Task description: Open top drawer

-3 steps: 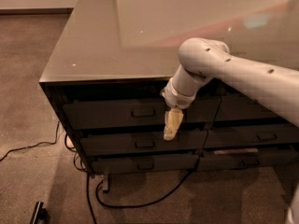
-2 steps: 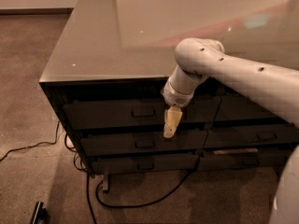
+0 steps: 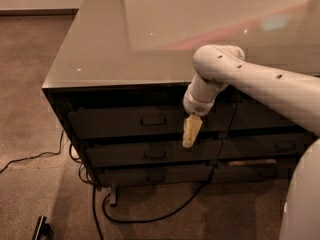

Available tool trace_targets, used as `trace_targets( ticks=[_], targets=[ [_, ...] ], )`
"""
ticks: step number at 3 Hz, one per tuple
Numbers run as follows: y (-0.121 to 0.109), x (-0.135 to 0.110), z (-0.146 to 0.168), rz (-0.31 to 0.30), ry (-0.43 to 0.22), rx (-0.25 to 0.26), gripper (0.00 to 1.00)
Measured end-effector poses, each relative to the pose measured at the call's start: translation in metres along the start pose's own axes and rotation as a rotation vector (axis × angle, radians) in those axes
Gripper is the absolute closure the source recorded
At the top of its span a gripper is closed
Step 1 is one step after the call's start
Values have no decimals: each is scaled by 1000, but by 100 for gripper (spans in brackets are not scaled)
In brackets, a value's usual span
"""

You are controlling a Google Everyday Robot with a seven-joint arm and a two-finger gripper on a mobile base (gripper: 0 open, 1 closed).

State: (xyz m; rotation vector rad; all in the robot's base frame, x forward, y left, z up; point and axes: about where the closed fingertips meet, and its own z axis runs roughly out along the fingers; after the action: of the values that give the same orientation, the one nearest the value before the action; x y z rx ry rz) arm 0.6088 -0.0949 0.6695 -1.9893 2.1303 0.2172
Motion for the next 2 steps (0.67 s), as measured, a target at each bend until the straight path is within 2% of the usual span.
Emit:
trace_targets(
  ticks=[1, 2],
  targets=[
    [2, 9, 8, 10, 16, -11, 19],
    [17, 7, 11, -8, 29, -25, 42]
  ],
)
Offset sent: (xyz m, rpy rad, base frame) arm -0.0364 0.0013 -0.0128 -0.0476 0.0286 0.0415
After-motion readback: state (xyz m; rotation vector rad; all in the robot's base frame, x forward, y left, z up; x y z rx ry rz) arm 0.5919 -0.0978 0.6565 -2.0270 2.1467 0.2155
